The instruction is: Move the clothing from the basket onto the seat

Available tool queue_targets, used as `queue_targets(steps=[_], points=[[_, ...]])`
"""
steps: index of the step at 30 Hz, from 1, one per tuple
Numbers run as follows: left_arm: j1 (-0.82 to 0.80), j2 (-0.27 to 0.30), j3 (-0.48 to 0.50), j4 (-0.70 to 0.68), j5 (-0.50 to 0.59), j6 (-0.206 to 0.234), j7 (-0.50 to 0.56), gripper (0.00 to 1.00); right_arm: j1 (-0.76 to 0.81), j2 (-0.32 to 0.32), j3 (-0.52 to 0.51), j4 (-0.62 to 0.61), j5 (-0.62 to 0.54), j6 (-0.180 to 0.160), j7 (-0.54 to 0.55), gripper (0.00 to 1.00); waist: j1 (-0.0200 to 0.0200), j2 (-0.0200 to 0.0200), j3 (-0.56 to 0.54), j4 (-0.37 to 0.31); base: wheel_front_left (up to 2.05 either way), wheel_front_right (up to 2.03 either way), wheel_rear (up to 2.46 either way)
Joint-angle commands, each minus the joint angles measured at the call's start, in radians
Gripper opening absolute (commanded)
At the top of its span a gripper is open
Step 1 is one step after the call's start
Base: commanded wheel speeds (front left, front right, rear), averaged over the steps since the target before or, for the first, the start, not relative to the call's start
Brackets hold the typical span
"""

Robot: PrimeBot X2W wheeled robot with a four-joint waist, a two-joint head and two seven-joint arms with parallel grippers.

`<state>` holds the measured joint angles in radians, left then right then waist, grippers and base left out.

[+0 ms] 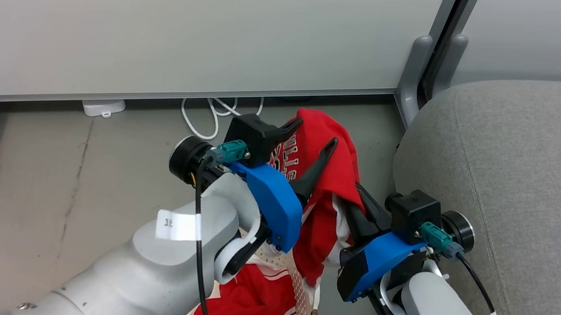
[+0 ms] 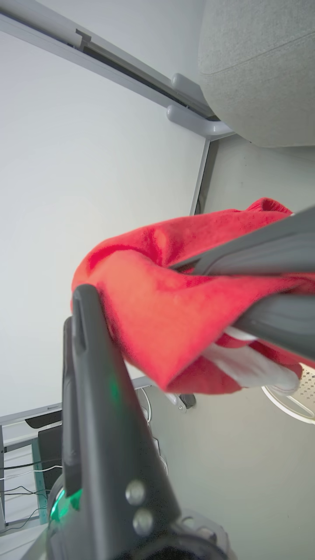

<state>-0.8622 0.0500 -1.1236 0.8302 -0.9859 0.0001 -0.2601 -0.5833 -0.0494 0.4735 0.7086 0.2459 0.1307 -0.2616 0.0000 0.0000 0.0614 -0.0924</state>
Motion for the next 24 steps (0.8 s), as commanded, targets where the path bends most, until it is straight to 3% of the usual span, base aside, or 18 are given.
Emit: queue_targets(steps=[1, 14, 24], points=[[0.015, 0.008, 0.028, -0.022, 0.028, 0.007, -0.006, 1.0, 0.011, -0.002, -0.005, -0.007, -0.002, 0.0, -0.005, 0.0, 0.0, 0.0, 0.002, 0.002, 0.0, 0.0, 0.0], [0.326, 0.121, 0.362, -0.301, 0.324, -0.027, -0.006, 1.0, 0.013, -0.002, -0.014, -0.025, 0.0, 0.0, -0.005, 0.0, 0.0, 0.0, 0.012, 0.003, 0.0, 0.0, 0.0], [0.537, 0.132, 0.592, -0.416, 0.473, -0.072, -0.006, 1.0, 0.024, -0.002, -0.033, -0.036, -0.011, 0.0, -0.005, 0.0, 0.0, 0.0, 0.006, 0.007, 0.0, 0.0, 0.0]])
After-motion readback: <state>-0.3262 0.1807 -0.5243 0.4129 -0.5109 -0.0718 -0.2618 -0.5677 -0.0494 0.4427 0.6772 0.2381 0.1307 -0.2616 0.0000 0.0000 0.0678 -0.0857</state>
